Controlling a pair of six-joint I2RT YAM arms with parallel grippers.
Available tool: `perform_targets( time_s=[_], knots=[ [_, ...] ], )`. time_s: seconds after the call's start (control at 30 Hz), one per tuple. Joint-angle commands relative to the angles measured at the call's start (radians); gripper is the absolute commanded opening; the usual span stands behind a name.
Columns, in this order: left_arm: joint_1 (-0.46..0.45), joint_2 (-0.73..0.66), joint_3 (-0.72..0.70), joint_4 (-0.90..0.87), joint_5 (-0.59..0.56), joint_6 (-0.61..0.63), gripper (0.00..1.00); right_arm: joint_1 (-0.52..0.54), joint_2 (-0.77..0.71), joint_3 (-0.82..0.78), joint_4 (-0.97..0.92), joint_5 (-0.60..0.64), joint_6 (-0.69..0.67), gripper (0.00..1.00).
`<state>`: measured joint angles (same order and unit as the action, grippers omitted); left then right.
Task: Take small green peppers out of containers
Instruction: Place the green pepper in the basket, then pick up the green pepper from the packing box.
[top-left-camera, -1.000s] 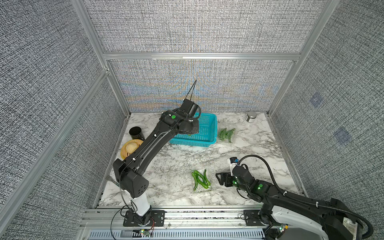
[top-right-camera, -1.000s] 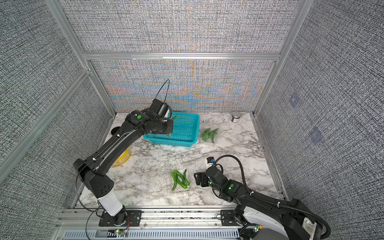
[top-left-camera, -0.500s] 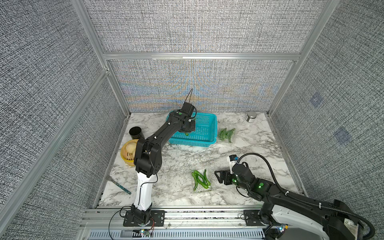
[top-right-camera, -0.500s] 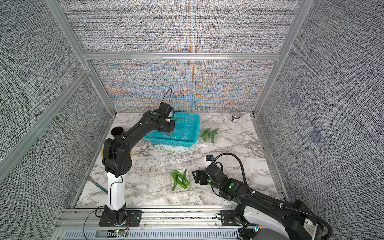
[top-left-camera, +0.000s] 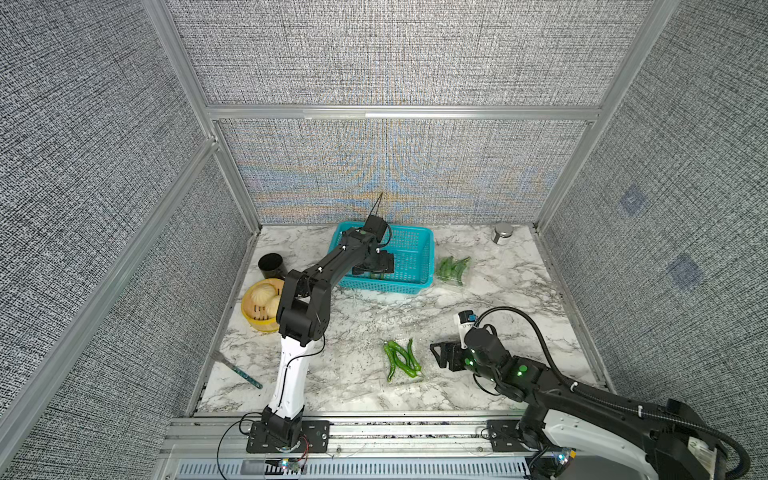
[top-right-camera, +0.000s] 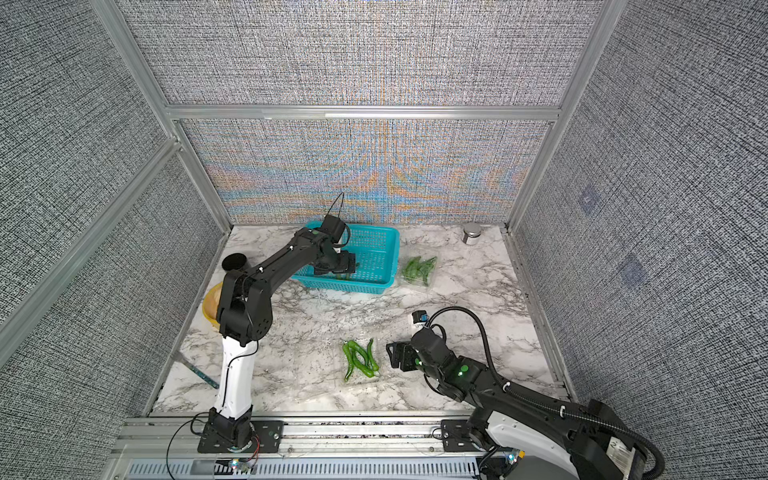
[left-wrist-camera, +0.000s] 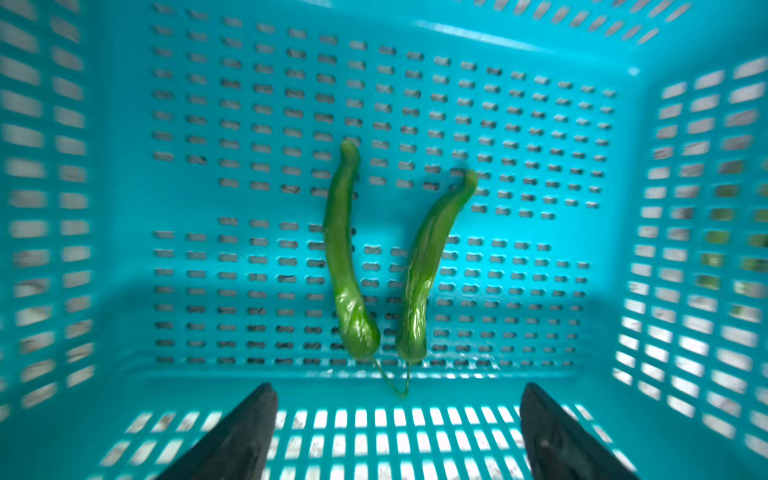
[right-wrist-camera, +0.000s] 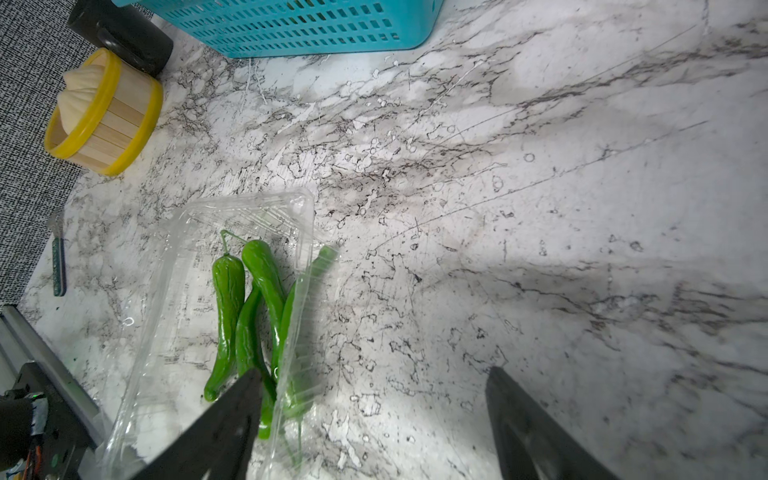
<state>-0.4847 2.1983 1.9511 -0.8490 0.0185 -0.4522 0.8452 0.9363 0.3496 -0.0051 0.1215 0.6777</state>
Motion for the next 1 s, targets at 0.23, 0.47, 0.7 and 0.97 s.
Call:
perform_targets(
  time_s=[0.23,0.47,0.7,0.97],
  knots=[
    [-0.060,-0.311,0.001,-0.204,0.038,-0.045,0.92,0.002,-0.058,0.006,-0.017,0.007,-0.015,0.85],
    [-0.237,-0.544,-0.266,-0.233,0.094,-0.203,0.89,0.000,-0.081,-0.002,-0.027,0.005,-0.013,0.85],
    [-0.456,-0.634,-0.604,-0.088,0.098,-0.455,0.81,0.000,-0.085,-0.021,-0.008,0.001,0.006,0.85],
    [-0.548,-0.535,-0.720,0.069,0.071,-0.539,0.72,0.000,-0.070,-0.022,-0.005,-0.006,0.009,0.85]
  ],
)
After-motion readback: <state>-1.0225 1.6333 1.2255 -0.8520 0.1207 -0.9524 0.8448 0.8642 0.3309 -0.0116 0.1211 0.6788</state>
